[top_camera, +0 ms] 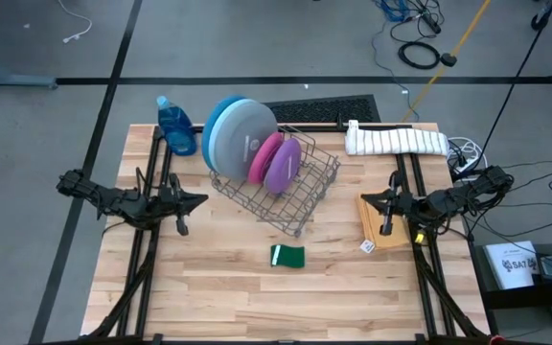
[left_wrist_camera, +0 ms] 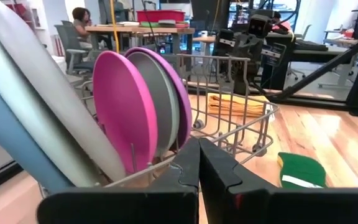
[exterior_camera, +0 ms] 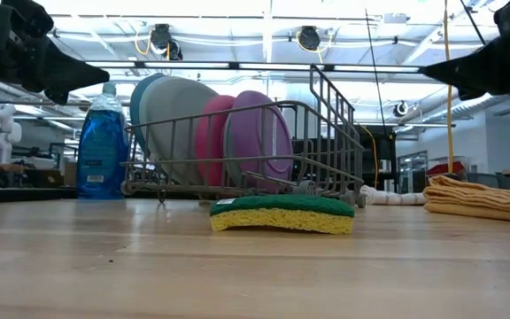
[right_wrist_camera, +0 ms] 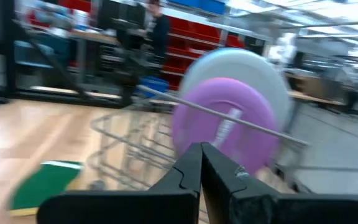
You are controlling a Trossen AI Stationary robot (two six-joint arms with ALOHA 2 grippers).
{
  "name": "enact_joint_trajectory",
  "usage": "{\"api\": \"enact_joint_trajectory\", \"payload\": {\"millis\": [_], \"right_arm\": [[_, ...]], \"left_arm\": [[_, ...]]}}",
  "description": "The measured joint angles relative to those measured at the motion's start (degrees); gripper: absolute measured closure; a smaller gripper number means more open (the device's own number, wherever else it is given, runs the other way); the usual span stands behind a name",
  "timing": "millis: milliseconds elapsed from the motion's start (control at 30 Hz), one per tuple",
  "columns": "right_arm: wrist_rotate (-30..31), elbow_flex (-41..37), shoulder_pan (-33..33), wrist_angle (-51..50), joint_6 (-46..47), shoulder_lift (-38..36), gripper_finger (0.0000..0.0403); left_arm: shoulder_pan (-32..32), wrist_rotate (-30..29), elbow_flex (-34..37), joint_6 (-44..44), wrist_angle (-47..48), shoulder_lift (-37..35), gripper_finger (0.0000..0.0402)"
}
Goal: Sort dishes
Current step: Return to Home Position
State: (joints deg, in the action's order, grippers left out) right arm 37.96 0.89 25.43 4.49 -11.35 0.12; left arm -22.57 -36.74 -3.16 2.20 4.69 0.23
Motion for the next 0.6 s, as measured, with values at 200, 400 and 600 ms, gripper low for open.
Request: {"api": "enact_joint_trajectory", "payload": {"millis": [200, 400, 600], "right_arm": [[2.43, 0.00, -0.02, -0.07, -0.23, 0.02, 0.0398], [2.35, 0.00, -0.02, -0.07, -0.23, 0.02, 0.0399], [2.29, 0.00, -0.02, -0.07, -0.66, 0.04, 0.0399]], "left_arm": [[0.00, 0.61, 0.02, 0.39, 0.02, 0.00, 0.0398], [0.00, 2.57, 0.02, 0.40, 0.02, 0.00, 0.0398], [0.00, 2.61, 0.04, 0.42, 0.02, 0.00, 0.0398]]}}
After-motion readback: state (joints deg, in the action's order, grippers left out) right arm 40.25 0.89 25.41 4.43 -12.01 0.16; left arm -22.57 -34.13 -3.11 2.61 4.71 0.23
